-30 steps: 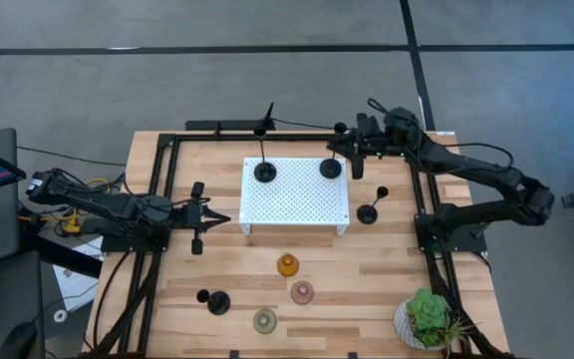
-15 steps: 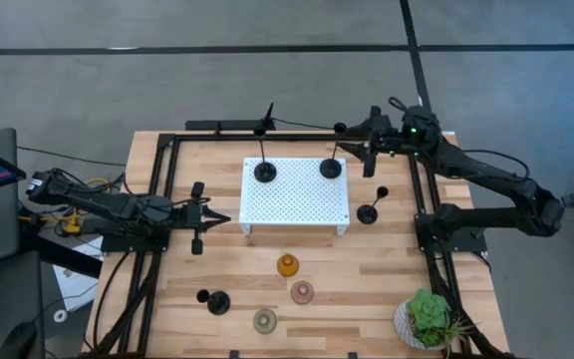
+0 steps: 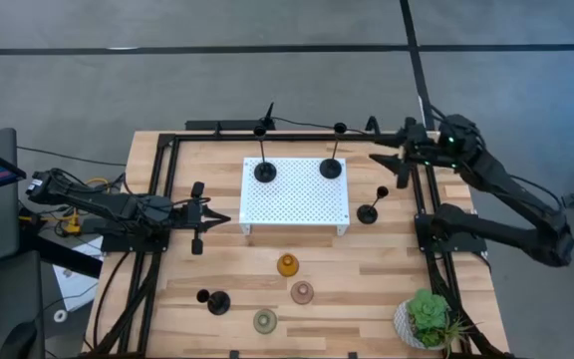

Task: Pick & Place candle stick holders
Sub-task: Align the black candle holder with the other black candle holder on the shelf

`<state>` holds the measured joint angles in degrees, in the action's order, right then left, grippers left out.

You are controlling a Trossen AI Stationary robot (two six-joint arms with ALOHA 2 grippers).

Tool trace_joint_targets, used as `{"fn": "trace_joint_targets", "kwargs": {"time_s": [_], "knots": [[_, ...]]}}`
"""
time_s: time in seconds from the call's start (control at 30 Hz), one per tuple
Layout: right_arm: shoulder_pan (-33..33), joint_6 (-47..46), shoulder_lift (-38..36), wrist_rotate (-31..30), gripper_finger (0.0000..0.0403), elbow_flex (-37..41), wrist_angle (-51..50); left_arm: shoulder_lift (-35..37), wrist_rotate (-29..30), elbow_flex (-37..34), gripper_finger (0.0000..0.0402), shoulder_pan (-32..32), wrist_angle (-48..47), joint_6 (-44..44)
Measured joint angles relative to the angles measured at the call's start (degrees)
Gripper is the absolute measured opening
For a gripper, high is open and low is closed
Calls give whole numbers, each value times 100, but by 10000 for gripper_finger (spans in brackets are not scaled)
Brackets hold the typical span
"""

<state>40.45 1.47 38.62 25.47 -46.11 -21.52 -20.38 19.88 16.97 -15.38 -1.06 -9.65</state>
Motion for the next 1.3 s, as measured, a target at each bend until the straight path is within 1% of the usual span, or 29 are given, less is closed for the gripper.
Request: {"fn": "trace_joint_targets", "kwargs": {"time_s": [0.13, 0.3, 0.67, 0.8, 0.9, 1.13, 1.3], "knots": [[-120, -2, -355, -1, 201, -2, -937, 2, 0, 0, 12, 0, 0, 0], [-294, -2, -503, -1, 179, -2, -1959, 0, 0, -2, 12, 0, 2, 0], [-570, -382, -494, -2, 141, -2, -3112, 2, 0, 0, 12, 0, 2, 0], [-641, -758, -494, -1, 130, -2, -3515, 1, 0, -1, 12, 0, 2, 0], [-715, -862, -494, -1, 124, -2, -3709, 0, 0, 0, 12, 0, 2, -2], [-963, -861, -481, -3, 122, 319, -3677, 0, 0, 0, 12, 0, 2, 0], [-1131, -854, -450, -12, 122, 670, -3416, -3, 0, -1, 12, 0, 2, 0]]}}
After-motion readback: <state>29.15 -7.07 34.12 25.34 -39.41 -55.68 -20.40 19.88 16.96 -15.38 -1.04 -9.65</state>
